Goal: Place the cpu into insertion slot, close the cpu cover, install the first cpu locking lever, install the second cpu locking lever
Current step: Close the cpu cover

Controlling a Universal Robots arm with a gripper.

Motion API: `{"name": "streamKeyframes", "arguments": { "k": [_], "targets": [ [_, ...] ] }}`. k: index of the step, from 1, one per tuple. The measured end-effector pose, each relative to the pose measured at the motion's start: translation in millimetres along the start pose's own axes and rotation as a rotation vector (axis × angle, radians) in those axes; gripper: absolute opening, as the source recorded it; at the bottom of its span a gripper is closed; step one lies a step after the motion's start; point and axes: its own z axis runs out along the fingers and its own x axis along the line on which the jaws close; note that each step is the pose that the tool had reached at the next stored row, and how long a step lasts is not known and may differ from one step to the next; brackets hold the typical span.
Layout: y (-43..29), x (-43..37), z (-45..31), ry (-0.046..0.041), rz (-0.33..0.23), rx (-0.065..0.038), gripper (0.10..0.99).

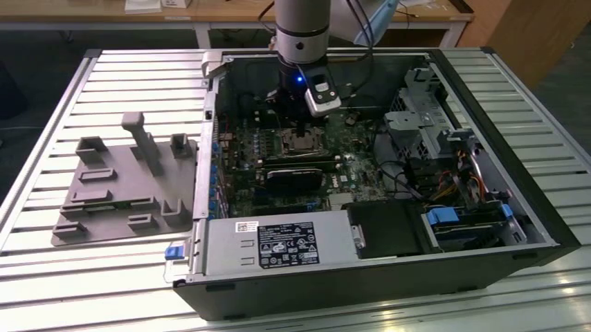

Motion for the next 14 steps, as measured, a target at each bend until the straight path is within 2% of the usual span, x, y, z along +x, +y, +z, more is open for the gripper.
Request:
{"name": "streamKeyframes", "arguments": {
  "k": [9,14],
  "targets": [
    [-3.8,3.3,1.3,0.0013,-0.077,-0.004,0.106],
    [-5.5,5.7,1.6,0.0015,-0.084,-0.005,0.106]
  ]
}}
